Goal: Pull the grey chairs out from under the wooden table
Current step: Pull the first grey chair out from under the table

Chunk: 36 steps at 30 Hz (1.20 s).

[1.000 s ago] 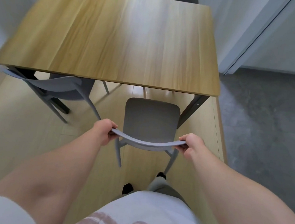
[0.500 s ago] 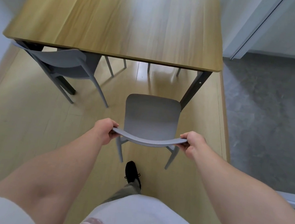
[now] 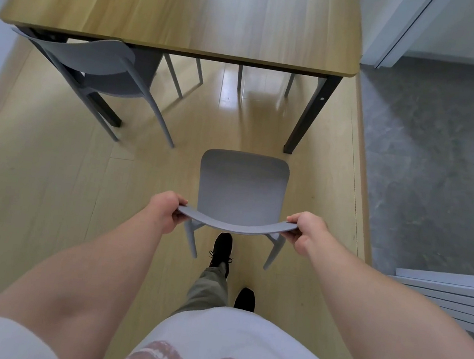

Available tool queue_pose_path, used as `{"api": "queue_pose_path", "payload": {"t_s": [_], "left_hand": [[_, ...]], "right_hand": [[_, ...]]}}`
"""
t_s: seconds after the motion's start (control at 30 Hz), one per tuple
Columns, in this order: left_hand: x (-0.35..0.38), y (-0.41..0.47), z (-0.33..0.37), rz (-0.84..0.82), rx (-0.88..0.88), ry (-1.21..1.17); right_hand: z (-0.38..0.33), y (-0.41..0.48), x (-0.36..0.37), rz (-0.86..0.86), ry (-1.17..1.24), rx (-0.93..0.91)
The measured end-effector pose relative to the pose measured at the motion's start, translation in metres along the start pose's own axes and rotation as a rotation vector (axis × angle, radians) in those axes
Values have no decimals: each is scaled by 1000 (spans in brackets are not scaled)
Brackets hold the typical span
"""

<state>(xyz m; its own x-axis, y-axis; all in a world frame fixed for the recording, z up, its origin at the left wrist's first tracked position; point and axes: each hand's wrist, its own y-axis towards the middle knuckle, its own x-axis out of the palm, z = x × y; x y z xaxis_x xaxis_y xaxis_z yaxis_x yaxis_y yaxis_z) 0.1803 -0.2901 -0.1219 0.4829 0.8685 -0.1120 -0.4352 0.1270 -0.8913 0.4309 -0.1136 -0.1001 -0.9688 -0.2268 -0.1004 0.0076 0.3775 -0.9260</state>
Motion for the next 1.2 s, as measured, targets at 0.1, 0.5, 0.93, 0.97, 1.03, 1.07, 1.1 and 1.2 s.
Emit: {"api": "queue_pose_path", "payload": {"t_s": [0.1,0.5,0.93,0.97,1.03,1.07,1.1,1.2], "left_hand": [[0,-7,-19,-1,-1,-20],[-14,-23,-93,40,-77,-110],[-26,-43,-132,109,-151,-76],[-25,-43,-132,108,-148,-58],[-23,-47,-130,117,-155,-38],[-23,-49,-129,124,-162,-24],[-22,-51,-127,136,-166,-19],[-23,-64,-121,164,-198,-27]], "right_hand": [[18,2,-13,3,8,12],[90,20,-48,25,14,64],[133,13,-60,35,-9,129],[132,12,-59,39,-18,126],[132,8,-57,58,-46,112],[131,5,-56,72,-64,98],[129,4,-55,91,-75,84],[120,-14,-55,162,-165,34]]}}
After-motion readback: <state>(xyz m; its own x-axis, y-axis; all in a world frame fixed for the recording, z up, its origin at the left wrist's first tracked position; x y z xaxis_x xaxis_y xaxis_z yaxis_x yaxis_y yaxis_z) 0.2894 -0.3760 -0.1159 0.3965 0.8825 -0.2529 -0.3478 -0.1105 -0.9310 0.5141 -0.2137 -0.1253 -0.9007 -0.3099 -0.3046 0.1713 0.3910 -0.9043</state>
